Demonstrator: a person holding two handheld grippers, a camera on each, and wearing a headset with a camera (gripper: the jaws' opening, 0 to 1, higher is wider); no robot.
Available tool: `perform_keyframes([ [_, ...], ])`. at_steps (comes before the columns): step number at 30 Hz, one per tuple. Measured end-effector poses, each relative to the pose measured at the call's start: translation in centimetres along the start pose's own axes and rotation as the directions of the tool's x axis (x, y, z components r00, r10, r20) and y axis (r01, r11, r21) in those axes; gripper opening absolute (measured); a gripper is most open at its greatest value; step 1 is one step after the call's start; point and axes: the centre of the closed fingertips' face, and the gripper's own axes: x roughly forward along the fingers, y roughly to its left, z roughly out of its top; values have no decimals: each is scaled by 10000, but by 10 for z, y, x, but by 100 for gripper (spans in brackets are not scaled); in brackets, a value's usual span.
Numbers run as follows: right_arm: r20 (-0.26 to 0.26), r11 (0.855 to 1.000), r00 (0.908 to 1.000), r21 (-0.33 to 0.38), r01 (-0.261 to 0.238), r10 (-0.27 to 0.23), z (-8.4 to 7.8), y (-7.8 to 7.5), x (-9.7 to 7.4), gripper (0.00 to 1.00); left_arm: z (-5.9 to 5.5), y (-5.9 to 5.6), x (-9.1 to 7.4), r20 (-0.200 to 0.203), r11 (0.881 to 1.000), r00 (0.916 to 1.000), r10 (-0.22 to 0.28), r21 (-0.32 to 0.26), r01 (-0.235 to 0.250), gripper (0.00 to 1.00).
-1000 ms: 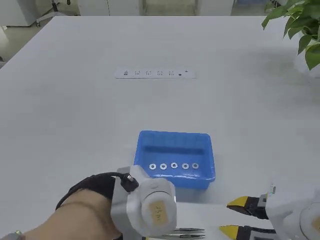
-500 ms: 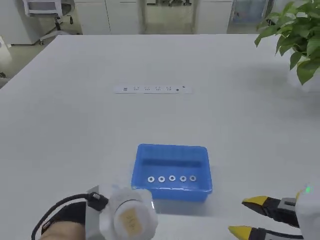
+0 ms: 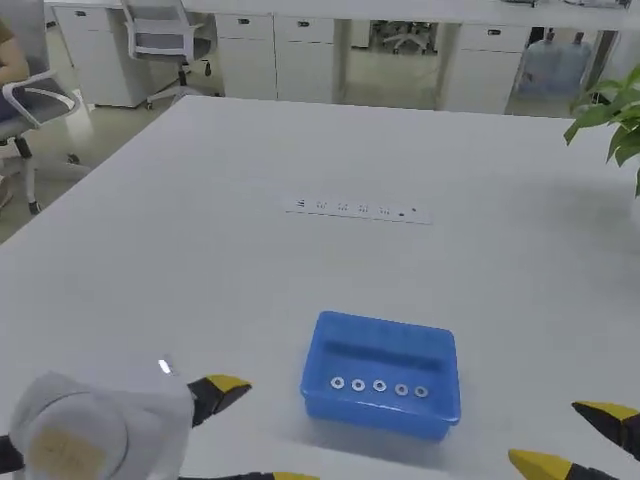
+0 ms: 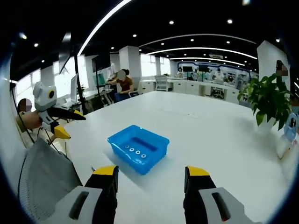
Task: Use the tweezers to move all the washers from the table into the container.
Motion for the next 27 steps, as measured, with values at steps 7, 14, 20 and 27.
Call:
perform_keyframes([
  [7,895,9982,9943,209,558,-575,20,-6,-19,66,29,20,-16,1253,9941,9883,870,-760,-779,87],
  [14,1227,9979,9905,-106,639,-621,24,-2,-26,77,38,35,-18,1602,9752,9669,1984,-1309,-1784,99],
  [20,1362,9992,9899,26,394,-394,25,-6,-20,82,43,24,-16,1875,9754,9639,1891,-1490,-1624,99],
  [27,1604,9988,9868,472,143,-217,32,-9,-10,80,43,22,-21,1791,9741,9605,2129,-1155,-1943,99],
])
